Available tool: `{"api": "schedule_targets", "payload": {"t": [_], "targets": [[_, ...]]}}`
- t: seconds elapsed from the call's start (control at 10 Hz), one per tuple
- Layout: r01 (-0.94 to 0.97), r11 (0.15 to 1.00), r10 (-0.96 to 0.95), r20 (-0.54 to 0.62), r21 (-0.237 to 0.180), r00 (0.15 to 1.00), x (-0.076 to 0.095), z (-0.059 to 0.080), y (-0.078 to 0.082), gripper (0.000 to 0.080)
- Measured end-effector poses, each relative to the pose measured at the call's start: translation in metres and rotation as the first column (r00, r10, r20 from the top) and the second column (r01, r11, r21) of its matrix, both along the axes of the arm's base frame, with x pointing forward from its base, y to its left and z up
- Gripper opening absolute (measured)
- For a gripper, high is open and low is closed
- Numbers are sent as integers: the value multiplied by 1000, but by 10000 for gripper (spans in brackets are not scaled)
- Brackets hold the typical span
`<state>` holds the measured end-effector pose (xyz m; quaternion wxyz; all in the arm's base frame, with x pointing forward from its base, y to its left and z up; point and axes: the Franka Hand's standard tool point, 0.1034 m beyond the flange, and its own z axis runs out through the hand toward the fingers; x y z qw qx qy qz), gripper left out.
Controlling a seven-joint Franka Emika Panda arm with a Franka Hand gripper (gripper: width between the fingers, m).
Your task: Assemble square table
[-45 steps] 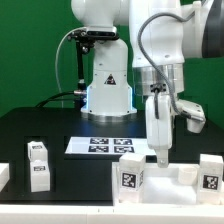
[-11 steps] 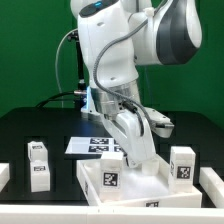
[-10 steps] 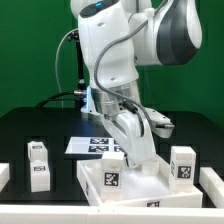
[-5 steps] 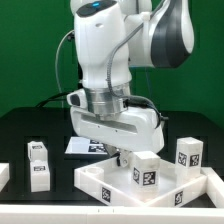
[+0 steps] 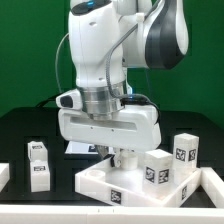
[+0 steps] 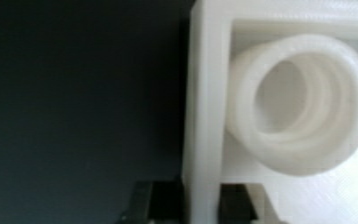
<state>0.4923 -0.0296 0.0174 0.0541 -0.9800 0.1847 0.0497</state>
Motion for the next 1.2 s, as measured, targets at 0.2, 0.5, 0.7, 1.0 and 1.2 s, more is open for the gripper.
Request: {"api": "schedule_targets", "payload": {"t": [0.2,0.5,0.7,1.0,1.2], "targets": [[-274,962,274,48,-12,961,14,2,5,64],[-426,905,426,50,-17,903,10,-1,-2,64],[-633,774,633,69,-32,771,20,1,-13,64],[-836,544,839,65,-76,540,43,2,-23,64],[-870,488,873,60,-72,485,40,0,-26,63]]}}
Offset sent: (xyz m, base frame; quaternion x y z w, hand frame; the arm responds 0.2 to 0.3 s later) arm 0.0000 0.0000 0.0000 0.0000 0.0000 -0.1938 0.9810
